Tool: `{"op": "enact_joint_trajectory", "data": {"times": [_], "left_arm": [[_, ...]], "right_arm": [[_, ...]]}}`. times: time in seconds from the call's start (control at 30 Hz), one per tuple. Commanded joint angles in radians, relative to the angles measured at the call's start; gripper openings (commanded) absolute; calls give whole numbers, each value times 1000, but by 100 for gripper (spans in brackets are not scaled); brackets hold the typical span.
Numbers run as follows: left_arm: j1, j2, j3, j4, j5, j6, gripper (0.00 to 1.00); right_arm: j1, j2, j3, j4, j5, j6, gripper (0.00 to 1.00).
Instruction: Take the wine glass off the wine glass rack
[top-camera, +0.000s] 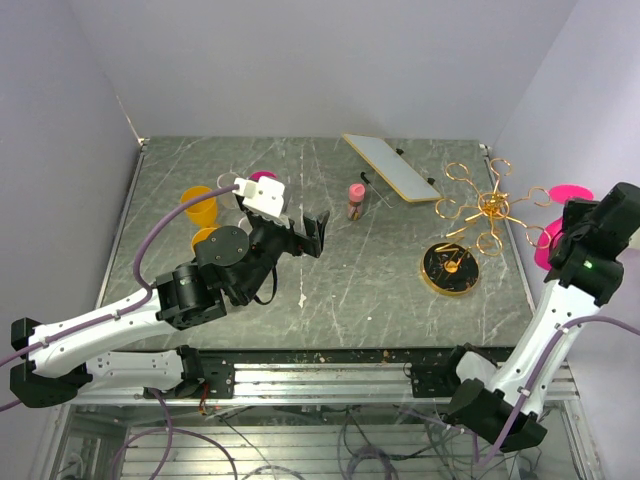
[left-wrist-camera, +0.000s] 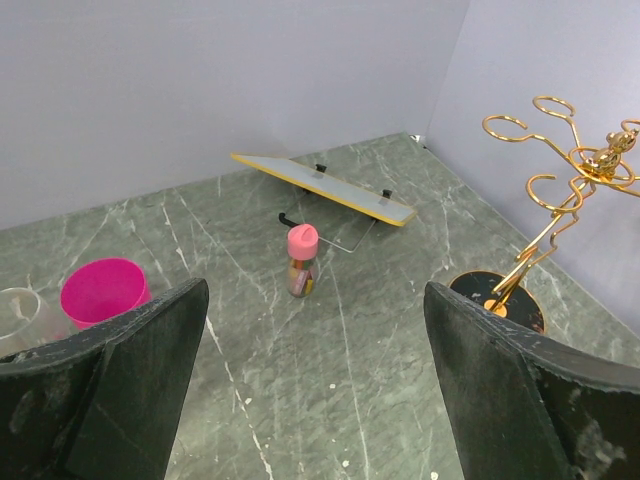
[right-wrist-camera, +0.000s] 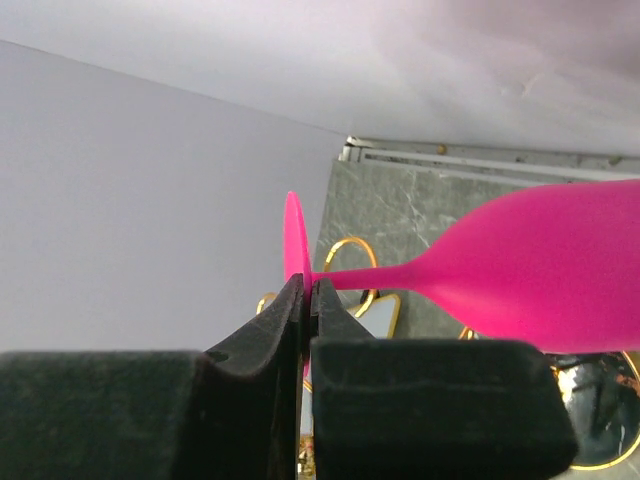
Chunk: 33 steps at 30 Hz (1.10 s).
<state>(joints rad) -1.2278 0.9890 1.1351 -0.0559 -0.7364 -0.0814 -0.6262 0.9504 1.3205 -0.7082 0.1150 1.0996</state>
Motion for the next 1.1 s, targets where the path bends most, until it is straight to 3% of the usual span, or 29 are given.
{"op": "enact_joint_trajectory", "data": {"times": [0.0, 0.27, 0.47, 0.7, 1.07], "left_arm": [[-6, -9, -15, 55, -24, 14, 99], [55, -19, -10, 49, -13, 19, 99], [121, -32, -15, 59, -28, 42, 99], [199, -34, -17, 55, 51, 48, 99], [232, 29, 16, -20, 123, 32, 98]], "right_arm": [[13, -25, 60, 50, 27, -73, 0], [78, -81, 149, 93, 3, -186, 0], [213, -158, 184, 240, 5, -475, 0], [426, -275, 134, 424, -326, -819, 0], [700, -443, -68, 550, -752, -806, 0]]}}
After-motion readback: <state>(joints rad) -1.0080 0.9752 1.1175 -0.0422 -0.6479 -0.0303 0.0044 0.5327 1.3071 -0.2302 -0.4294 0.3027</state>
